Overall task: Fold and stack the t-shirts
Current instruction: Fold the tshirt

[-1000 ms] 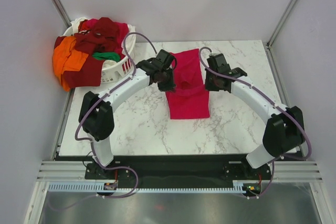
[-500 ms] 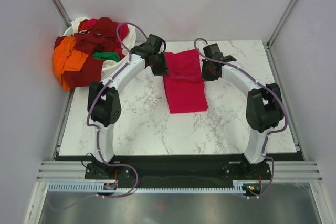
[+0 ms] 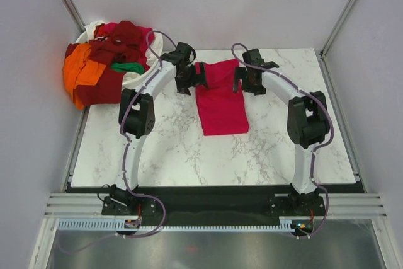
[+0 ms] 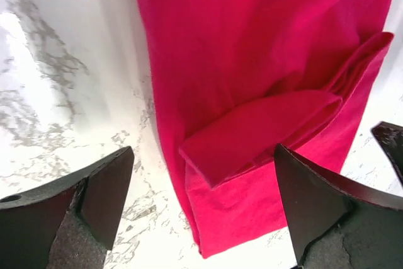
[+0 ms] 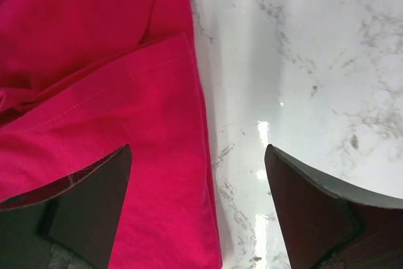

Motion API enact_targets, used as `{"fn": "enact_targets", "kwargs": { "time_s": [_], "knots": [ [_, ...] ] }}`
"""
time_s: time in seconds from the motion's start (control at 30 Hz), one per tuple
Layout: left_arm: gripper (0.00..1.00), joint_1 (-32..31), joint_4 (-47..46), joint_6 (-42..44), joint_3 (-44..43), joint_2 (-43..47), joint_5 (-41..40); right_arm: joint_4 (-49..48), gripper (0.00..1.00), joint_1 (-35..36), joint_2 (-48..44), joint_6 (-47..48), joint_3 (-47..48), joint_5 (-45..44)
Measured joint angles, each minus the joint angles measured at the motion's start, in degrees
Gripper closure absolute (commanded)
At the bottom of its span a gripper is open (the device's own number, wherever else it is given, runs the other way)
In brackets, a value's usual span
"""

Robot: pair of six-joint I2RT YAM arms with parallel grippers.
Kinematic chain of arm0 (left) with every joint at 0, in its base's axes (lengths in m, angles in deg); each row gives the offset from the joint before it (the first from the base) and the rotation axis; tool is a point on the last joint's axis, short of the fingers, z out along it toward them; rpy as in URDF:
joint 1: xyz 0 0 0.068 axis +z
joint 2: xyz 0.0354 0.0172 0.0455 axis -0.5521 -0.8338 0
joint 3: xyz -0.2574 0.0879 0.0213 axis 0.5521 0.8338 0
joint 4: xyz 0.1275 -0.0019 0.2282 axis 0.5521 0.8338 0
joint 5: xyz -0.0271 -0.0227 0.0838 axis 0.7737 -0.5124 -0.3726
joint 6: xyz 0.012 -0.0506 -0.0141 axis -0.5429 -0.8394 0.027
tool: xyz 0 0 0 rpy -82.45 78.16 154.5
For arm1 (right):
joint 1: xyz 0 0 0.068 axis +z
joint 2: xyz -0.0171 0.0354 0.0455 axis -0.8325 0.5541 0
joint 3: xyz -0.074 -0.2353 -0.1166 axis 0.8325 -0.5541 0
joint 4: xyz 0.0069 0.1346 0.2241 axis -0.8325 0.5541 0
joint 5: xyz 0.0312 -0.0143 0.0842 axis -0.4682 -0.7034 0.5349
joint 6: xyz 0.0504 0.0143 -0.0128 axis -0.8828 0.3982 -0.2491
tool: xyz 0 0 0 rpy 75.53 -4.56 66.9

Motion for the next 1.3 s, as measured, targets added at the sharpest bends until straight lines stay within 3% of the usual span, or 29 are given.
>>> {"fn": "enact_targets", "kwargs": {
  "time_s": [0.17,0.37,0.5,0.67,0.8,1.07,1.3],
  "knots": [
    [0.0,0.44,0.04,0.57,3.96,6.27,-2.6,-0.04,0.02,-0.07,-8.35,0.13,-4.98,-1.55],
    [0.03,-1.77,-2.01,0.22,23.67,25.88,-6.4,-3.89,0.02,-0.24,-25.11,-0.48,-22.38,6.14],
    [0.04,-5.44,-6.99,-1.31,37.48,34.36,-4.5,-7.21,0.04,-0.26,-27.04,-0.7,-33.09,12.52],
    [0.04,-11.85,-9.7,-2.54,45.29,33.2,-3.48,-8.37,0.06,-0.24,-25.81,-0.87,-40.44,16.98],
    [0.11,-15.32,-12.44,-4.0,46.84,30.38,-2.71,-10.43,0.1,-0.26,-25.75,-0.92,-41.33,18.64],
    [0.25,-15.89,-17.14,-5.33,46.97,28.98,-4.46,-14.21,0.16,-0.31,-24.87,-1.57,-42.51,19.78],
    [0.3,-15.91,-18.03,-5.35,46.99,26.71,-7.41,-17.18,0.25,-1.09,-22.84,-2.4,-42.42,20.92]
  ]
}}
